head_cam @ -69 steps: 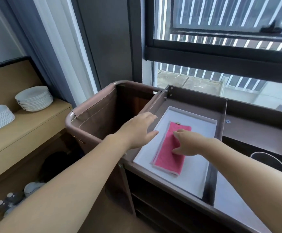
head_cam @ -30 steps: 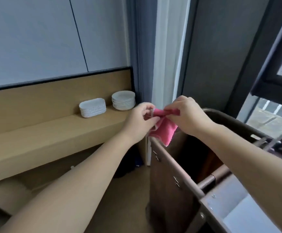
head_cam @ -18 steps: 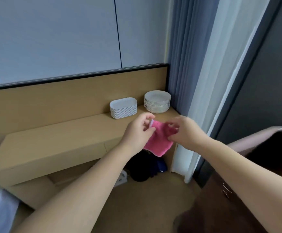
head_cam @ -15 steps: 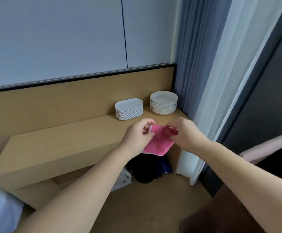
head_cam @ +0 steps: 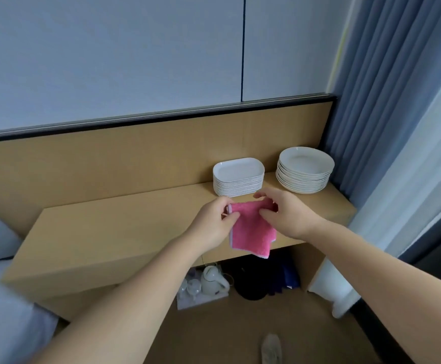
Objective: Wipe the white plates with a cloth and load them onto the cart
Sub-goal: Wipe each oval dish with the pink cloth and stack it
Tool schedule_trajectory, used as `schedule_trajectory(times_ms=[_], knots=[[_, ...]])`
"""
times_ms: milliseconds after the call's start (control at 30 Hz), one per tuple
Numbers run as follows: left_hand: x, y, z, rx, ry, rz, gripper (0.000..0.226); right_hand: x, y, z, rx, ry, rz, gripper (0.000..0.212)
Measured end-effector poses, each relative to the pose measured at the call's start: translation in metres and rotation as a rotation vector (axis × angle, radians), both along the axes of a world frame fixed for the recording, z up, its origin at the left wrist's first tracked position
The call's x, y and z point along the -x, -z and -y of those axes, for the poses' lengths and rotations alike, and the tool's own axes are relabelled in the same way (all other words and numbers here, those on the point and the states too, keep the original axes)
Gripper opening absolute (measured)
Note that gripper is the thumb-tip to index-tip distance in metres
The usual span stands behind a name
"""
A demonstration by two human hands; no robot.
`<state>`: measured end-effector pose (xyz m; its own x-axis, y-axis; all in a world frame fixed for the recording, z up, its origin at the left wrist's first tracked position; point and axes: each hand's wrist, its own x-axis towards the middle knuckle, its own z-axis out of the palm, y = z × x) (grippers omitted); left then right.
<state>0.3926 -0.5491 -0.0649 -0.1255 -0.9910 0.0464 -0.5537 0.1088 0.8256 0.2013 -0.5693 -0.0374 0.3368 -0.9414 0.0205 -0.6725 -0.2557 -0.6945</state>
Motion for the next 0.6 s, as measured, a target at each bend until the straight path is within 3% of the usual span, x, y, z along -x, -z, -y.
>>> schedule_trajectory(times_ms=[100,233,367,500,600], knots=[[-0.003,0.011,0.040,0.011,-0.051,0.011,0.005,-0.002,0.013,0.046,-0.120,-0.072,0.088,0.046],[0.004,0.029,0.093,-0.017,-0.122,-0.039,0.010,0.003,0.029,0.106,-0.212,-0.040,0.182,0.022],[0.016,0.045,0.135,-0.071,-0.161,-0.129,0.014,0.010,0.047,0.160,-0.343,0.036,0.357,0.020],[0.018,0.062,0.166,-0.114,-0.197,-0.155,0.020,0.011,0.063,0.202,-0.328,0.052,0.304,0.017],[0.009,0.072,0.187,-0.148,-0.287,-0.102,0.022,0.013,0.073,0.223,-0.319,0.056,0.161,0.012]])
